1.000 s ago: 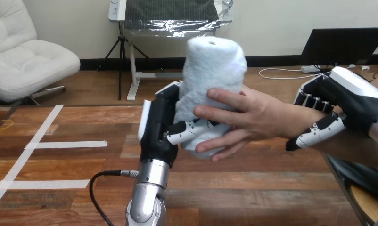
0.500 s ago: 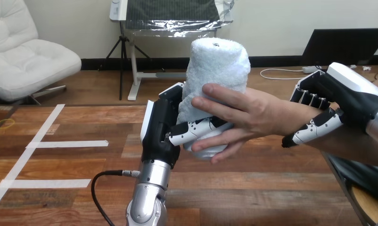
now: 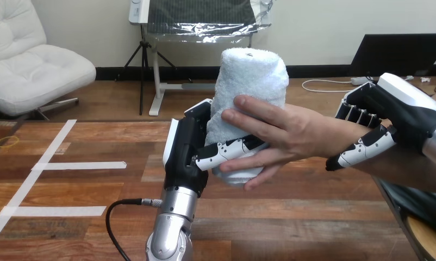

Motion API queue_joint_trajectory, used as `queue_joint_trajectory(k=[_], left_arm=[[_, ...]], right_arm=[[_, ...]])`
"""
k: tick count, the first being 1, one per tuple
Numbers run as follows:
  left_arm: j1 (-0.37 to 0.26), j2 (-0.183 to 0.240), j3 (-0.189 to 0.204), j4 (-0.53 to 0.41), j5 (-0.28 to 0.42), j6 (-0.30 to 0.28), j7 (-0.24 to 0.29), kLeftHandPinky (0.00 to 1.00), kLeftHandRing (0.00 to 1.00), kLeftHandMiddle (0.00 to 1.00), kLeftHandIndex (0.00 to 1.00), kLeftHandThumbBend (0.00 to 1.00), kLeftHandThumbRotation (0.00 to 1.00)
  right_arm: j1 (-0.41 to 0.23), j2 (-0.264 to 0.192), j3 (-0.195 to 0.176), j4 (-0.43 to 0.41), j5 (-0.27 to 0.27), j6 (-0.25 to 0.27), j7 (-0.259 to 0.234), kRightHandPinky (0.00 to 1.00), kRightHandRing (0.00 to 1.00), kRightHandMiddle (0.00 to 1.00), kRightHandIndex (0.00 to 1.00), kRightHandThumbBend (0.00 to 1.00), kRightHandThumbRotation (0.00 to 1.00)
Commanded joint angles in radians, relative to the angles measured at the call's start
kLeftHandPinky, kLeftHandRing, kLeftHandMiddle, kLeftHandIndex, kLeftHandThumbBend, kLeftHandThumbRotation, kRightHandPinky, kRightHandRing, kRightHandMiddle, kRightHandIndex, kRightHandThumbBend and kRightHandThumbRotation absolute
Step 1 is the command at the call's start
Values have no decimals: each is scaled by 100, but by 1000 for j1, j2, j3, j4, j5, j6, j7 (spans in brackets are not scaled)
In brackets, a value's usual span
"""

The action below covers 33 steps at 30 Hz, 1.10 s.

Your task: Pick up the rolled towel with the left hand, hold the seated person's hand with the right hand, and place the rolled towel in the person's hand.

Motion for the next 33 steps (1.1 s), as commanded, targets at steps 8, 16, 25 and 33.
queue_joint_trajectory(k=[8, 16, 25, 33], left_arm=[[6, -100, -57, 9, 30, -26, -40, 32, 35, 39, 42, 60, 0], [6, -95, -55, 4, 28, -20, -38, 32, 35, 39, 42, 61, 0], [10, -89, -52, -3, 20, -5, -46, 30, 34, 39, 42, 62, 0], [11, -82, -48, -6, 9, 1, -67, 28, 33, 39, 43, 62, 0]], right_arm=[[-45, 25, 8, 24, 10, -14, -1, 33, 36, 39, 39, 96, 12], [-44, 30, 9, 36, 11, -23, -4, 32, 35, 39, 38, 96, 13], [-47, 33, 13, 41, 8, -9, 1, 30, 34, 38, 39, 96, 14], [-50, 34, 13, 57, 11, -24, -2, 30, 34, 38, 39, 97, 15]])
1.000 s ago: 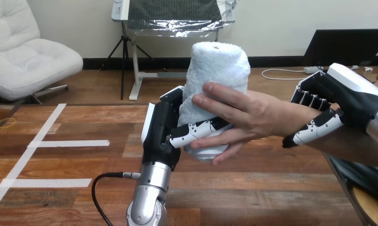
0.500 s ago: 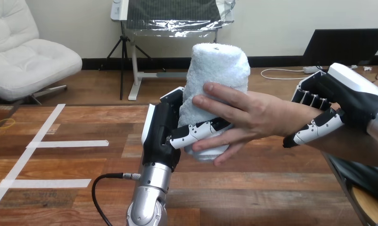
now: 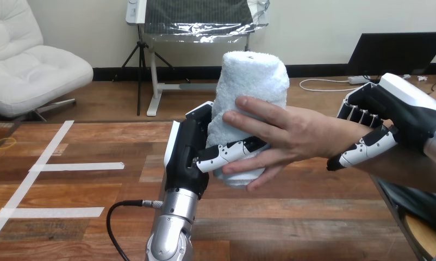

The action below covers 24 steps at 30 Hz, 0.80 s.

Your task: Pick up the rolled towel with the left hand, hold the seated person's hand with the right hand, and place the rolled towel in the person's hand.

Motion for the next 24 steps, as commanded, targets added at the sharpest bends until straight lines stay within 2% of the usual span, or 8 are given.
queue_joint_trajectory(k=[1, 11, 17, 24], left_arm=[[12, -81, -48, -19, 10, -1, -58, 28, 33, 39, 43, 62, 0], [12, -67, -44, -19, -4, 5, -86, 28, 33, 39, 43, 63, 0], [7, -55, -40, -11, 1, -9, -83, 29, 34, 39, 42, 62, 0], [8, -44, -32, -16, -4, 6, -80, 30, 35, 40, 43, 60, 0]], right_arm=[[-45, 35, 15, 33, 9, -8, -3, 30, 34, 38, 39, 97, 15], [-45, 34, 13, 34, 8, -2, -2, 30, 34, 39, 40, 97, 16], [-45, 32, 12, 36, 6, -5, -5, 31, 35, 39, 40, 97, 16], [-44, 30, 11, 35, 4, -1, -6, 32, 36, 40, 41, 97, 16]])
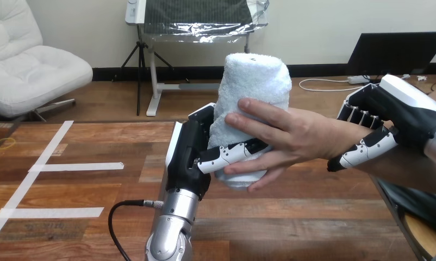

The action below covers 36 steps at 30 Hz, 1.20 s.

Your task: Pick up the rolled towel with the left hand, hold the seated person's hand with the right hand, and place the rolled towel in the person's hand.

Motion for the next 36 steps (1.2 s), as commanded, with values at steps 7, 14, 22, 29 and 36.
queue_joint_trajectory(k=[7, 14, 22, 29, 36], left_arm=[[8, -28, -33, -15, 41, -9, -14, 32, 37, 41, 44, 59, 0], [10, -22, -30, -21, 52, 1, 5, 35, 41, 44, 47, 56, 0], [8, -24, -19, -16, 43, 5, 8, 38, 44, 48, 51, 48, 0], [8, -35, -8, -17, 16, 14, -8, 41, 48, 52, 56, 39, 4], [8, -59, 13, -26, -51, 42, -54, 42, 49, 54, 57, 28, 9]], right_arm=[[-43, 28, 9, 22, 2, 7, -7, 32, 36, 40, 41, 97, 16], [-41, 27, 7, 24, 3, 0, -10, 32, 36, 41, 41, 97, 15], [-41, 26, 7, 29, 5, -6, -8, 32, 36, 41, 41, 96, 15], [-41, 26, 7, 33, 6, -16, -10, 32, 36, 41, 41, 96, 15], [-39, 27, 6, 35, 10, -22, -9, 33, 37, 41, 41, 96, 15]])
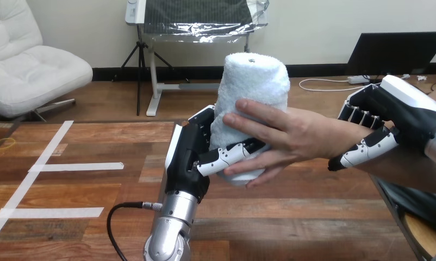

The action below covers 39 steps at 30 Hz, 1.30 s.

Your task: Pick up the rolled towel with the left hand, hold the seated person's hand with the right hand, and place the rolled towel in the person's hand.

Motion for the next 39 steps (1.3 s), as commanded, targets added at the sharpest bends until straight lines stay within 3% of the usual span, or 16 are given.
queue_joint_trajectory(k=[1, 9, 11, 20, 28, 39], left_arm=[[0, -68, 10, -28, -42, 19, -38, 43, 49, 54, 57, 26, 11], [4, -80, 11, -44, -76, 42, -56, 44, 52, 56, 59, 19, 38], [5, -82, 11, -47, -84, 46, -61, 44, 53, 57, 60, 19, 52], [1, -86, 12, -41, -97, 40, -71, 45, 54, 58, 61, 27, 83], [-2, -86, 14, -32, -98, 34, -78, 46, 55, 59, 62, 44, 96], [-6, -88, 21, -24, -108, 33, -91, 47, 56, 60, 62, 60, 100]], right_arm=[[-36, 27, 6, 23, 11, -17, -6, 33, 37, 41, 41, 96, 15], [-37, 27, 5, 25, 12, -17, -3, 33, 36, 41, 41, 96, 15], [-37, 27, 5, 26, 13, -18, -4, 32, 36, 41, 41, 97, 15], [-38, 27, 6, 21, 9, -4, 1, 32, 36, 41, 41, 96, 15], [-36, 24, 8, 18, 3, -6, 0, 32, 36, 41, 41, 96, 16], [-35, 23, 6, 20, 5, -10, 0, 33, 37, 41, 42, 96, 15]])
